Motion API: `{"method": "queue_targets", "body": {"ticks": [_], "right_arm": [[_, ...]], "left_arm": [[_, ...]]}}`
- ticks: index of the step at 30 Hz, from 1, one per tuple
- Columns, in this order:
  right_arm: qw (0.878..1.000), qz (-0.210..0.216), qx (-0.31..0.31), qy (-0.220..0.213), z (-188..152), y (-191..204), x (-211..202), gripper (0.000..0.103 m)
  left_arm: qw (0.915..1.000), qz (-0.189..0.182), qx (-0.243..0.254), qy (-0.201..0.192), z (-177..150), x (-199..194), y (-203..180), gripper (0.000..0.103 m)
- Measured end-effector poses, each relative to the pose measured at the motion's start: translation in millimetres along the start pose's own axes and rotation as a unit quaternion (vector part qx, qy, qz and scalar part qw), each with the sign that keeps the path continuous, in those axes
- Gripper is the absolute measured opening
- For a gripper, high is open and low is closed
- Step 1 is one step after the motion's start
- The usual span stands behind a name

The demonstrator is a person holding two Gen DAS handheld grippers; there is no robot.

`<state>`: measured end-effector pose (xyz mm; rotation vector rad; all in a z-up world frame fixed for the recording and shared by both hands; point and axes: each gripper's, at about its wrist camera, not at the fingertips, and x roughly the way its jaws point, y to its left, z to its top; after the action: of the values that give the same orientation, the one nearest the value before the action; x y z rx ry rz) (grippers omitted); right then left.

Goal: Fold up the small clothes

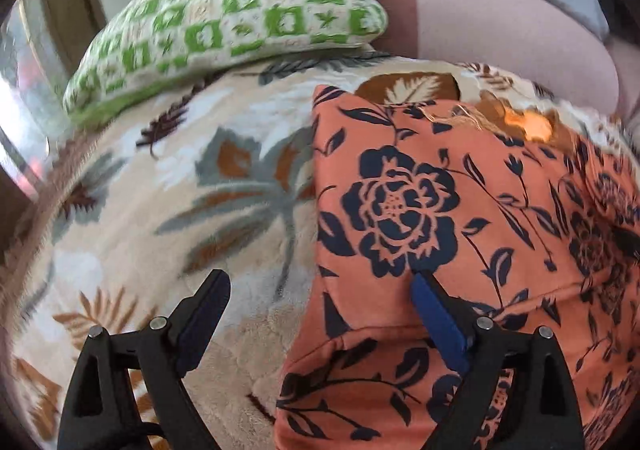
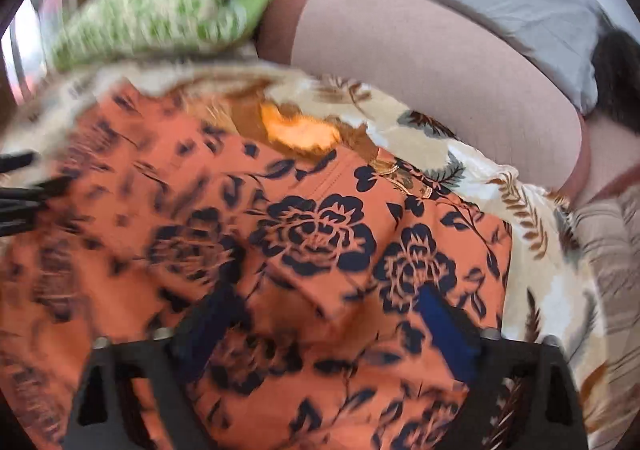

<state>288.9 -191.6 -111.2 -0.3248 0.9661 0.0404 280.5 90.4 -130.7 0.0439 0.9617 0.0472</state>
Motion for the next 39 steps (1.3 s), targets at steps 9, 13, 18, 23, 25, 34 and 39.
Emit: {"method": "queue_targets", "body": {"ticks": [9,13,18,23,25,34,39], "right_arm": [[0.922,0.063,0.381,0.007,-72,-131,13,0.054],[0.895,0.12,0.428,-0.031,-108,-152,1,0.059],[0.898,0.141,0.407,-0.091,-101,-154,-40,0.066],[0.905,0.225,0.36,-0.02,-81,-133,6,0.087],[0.89,0.231,0.394,-0.005,-90,-139,16,0.085],[0.9,0.266,0.344,0.042,-90,-127,27,0.088],[0.906,0.263,0.331,-0.018,-93,-140,-34,0.087]], "left_arm": [[0.9994,0.004,-0.033,0.008,-4,9,9,0.094],[0.9995,0.012,-0.03,0.0,1,6,11,0.094],[0.9988,0.005,-0.033,-0.036,6,-13,8,0.094],[0.999,0.019,-0.026,0.032,5,13,4,0.094],[0.9982,0.032,-0.038,0.032,8,2,10,0.094],[0.9966,0.004,-0.03,0.077,-9,10,11,0.1],[0.9966,-0.043,-0.058,0.04,-5,-42,29,0.099]]}}
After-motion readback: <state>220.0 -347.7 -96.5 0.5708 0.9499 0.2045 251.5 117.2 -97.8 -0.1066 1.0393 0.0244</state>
